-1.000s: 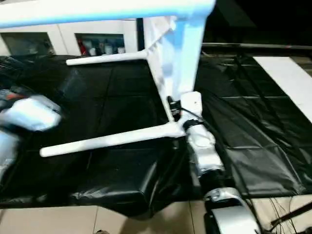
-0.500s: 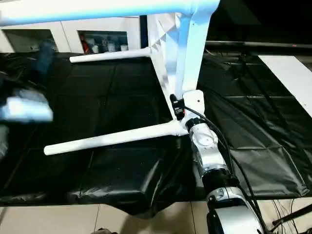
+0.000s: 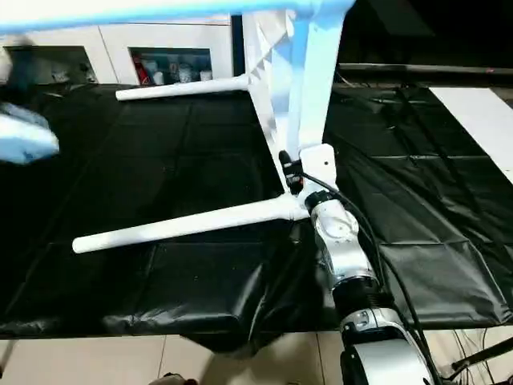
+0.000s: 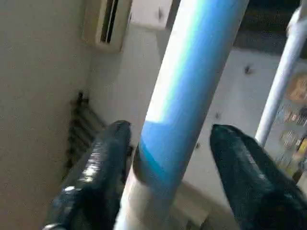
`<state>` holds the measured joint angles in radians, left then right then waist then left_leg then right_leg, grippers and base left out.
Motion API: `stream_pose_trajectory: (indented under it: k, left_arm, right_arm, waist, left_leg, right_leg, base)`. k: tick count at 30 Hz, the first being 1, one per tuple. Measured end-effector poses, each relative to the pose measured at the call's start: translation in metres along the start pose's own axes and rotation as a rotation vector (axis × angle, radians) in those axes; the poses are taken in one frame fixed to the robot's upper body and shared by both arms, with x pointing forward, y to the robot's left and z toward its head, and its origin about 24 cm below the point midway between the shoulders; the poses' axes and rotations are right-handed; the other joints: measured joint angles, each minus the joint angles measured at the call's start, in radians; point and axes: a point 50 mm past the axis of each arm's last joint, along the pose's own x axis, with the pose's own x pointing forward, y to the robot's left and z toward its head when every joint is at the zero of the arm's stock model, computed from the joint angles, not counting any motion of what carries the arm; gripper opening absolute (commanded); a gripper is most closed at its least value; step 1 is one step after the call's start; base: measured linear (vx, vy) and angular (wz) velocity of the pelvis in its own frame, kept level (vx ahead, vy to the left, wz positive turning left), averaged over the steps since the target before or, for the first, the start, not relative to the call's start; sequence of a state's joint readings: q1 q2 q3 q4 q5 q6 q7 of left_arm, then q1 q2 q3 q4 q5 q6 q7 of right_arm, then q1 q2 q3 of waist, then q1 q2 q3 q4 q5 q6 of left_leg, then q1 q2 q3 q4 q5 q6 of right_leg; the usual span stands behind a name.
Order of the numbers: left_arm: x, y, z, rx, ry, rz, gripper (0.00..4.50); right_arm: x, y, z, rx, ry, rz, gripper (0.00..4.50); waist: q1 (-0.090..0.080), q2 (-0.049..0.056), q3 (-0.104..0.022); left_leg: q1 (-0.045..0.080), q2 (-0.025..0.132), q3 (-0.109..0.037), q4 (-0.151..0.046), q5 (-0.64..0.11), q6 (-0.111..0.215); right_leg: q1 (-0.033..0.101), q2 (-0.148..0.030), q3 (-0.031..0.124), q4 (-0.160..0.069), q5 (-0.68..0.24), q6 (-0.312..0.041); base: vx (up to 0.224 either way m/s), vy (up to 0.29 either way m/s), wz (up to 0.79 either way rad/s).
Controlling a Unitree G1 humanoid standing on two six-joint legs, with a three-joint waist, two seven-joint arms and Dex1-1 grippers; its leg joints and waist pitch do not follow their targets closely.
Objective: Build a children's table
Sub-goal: Flip table
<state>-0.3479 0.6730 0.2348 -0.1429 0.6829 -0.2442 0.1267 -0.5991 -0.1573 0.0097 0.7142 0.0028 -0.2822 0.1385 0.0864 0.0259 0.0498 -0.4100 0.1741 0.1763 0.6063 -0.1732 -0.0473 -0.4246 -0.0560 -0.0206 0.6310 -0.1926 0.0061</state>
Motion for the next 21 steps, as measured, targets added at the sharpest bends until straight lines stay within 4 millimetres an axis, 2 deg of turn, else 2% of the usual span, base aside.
stream_pose_trajectory:
  k: [2,4,6,11,21]
  left_arm:
    - [0.0,0.001,-0.007,0.019,0.024,-0.009,2.48]
    - [0.001,0.004,-0.012,0.033,0.039,-0.004,2.48]
    - [0.003,0.009,-0.017,0.052,0.056,0.008,2.19]
    - [0.005,0.011,-0.026,0.066,0.094,-0.009,1.79]
    - [-0.008,0.001,-0.02,-0.017,0.131,-0.034,1.6]
  right_arm:
    - [0.0,-0.002,0.002,-0.013,-0.005,-0.001,1.93]
    - [0.0,-0.004,0.003,-0.023,-0.012,-0.001,1.93]
    - [0.0,-0.006,0.006,-0.041,-0.022,-0.001,1.93]
    - [-0.001,-0.008,0.012,-0.085,-0.046,0.006,1.93]
    - [-0.001,-0.03,0.029,-0.185,-0.074,-0.015,1.93]
  waist:
    - [0.003,0.0,0.0]
    - [0.004,0.0,0.0]
    - [0.005,0.0,0.0]
    - [0.006,0.001,0.001]
    - [0.02,0.01,0.005]
  left_leg:
    - [-0.002,0.0,0.0,0.0,0.0,0.0]
    - [-0.005,0.0,0.0,0.001,0.0,0.0]
    - [-0.013,0.0,-0.001,0.005,0.001,0.002]
    - [-0.014,0.0,-0.001,0.011,0.0,0.003]
    - [-0.014,0.0,-0.001,0.016,0.001,0.005]
  right_leg:
    - [-0.001,0.0,0.0,0.0,0.0,0.0]
    - [-0.004,0.0,0.0,0.001,0.0,0.0]
    - [-0.011,0.0,-0.001,0.003,0.001,0.0]
    - [-0.013,-0.001,0.0,0.008,0.001,-0.001]
    - [-0.012,-0.002,0.0,0.014,0.001,-0.001]
  base:
    - [0.0,0.0,0.0]
    - [0.0,0.0,0.0]
    - [0.0,0.0,0.0]
    - [0.0,0.0,0.0]
    - [0.0,0.0,0.0]
